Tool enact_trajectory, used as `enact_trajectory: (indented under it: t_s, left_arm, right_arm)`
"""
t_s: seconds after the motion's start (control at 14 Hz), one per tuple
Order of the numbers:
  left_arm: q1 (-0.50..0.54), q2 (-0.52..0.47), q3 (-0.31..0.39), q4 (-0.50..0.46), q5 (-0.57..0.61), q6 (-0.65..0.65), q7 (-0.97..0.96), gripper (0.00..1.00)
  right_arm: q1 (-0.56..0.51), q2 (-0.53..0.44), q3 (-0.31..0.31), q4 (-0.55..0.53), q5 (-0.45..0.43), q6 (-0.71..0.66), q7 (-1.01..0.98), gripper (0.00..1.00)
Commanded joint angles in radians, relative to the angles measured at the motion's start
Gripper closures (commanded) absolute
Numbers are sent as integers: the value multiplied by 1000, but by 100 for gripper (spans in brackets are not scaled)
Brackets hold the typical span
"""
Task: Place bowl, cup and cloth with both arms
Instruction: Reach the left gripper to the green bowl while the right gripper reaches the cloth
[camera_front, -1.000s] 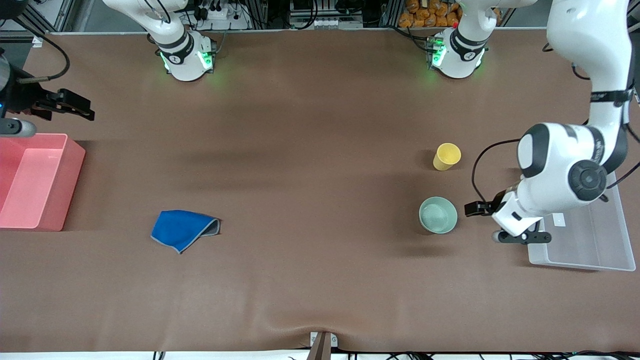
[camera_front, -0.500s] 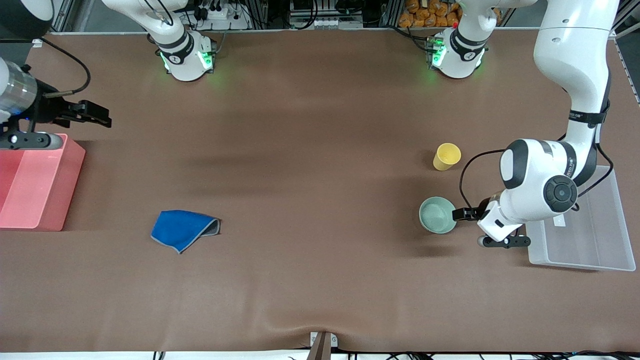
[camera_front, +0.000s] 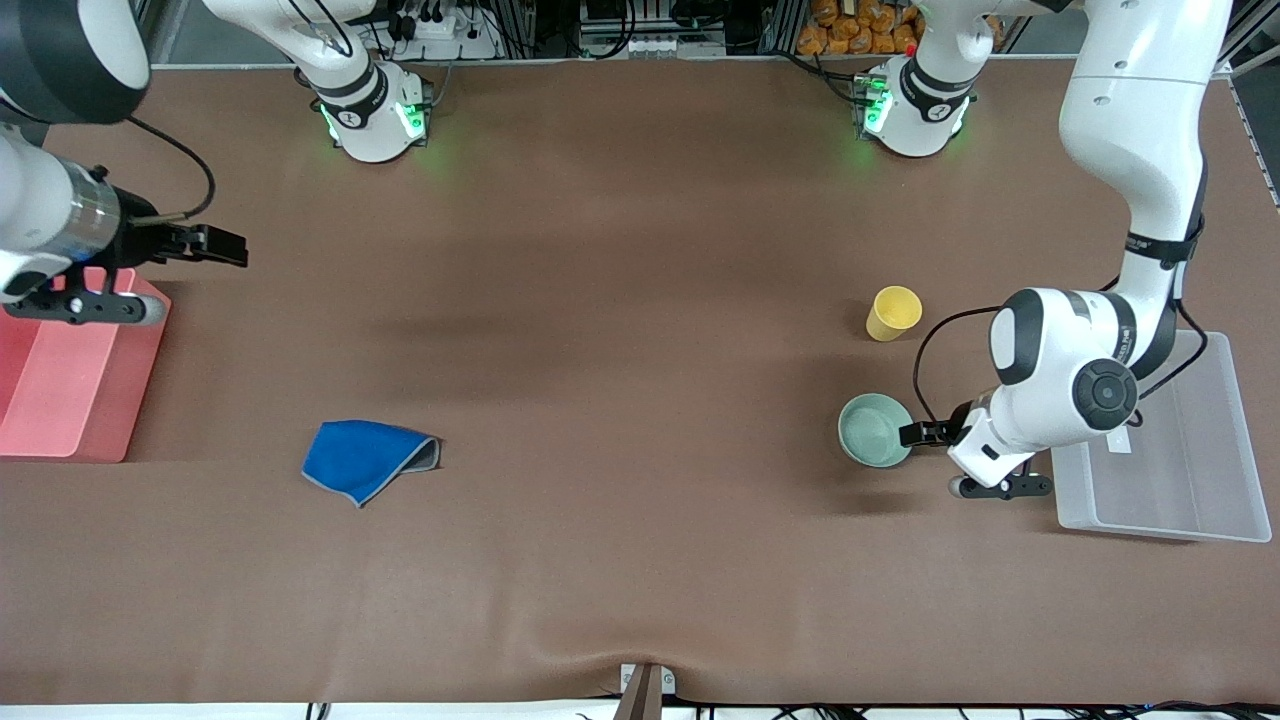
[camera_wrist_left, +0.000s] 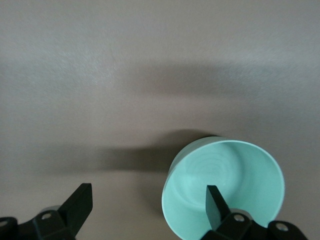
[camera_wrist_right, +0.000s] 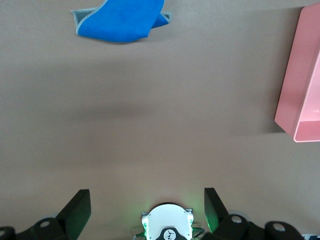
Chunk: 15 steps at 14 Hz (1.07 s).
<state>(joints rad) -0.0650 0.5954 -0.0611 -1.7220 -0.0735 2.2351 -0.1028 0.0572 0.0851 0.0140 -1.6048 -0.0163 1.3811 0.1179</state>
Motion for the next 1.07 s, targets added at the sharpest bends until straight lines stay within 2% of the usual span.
enact_trajectory:
  t_s: [0.0,0.07,0.14,0.29,0.36,0.43,0.5,0.71,1.0]
  left_arm:
    - [-10,27,0,-7,-19,18,-15,0]
    - [-13,23,0,-27,-19,18,-15,0]
    - [-18,23,-2,-36,-19,20,-15,10]
    - [-39,43,0,-34,-19,59,-46,37]
    - [-45,56,0,-34,-17,86,-72,54]
    - [-47,55,0,-34,-15,87,-80,80]
    - [-42,50,0,-31,-15,87,-81,100]
    - [-38,46,4,-21,-5,87,-119,100]
    - [-12,-11,12,12,-3,77,-123,100]
  right_arm:
    - [19,71,-11,40,-14,-1,28,0]
    - [16,99,-11,43,-10,40,29,0]
    - [13,126,-12,43,-7,97,31,0]
    - [7,207,-16,42,-19,180,31,0]
    - [3,252,-19,40,-19,237,31,0]
    - [-16,292,-17,37,-17,286,39,0]
    - [-31,333,-17,39,-14,344,54,0]
    - [-45,413,-19,33,-19,456,78,0]
    - [-70,473,-19,-23,-17,634,127,0]
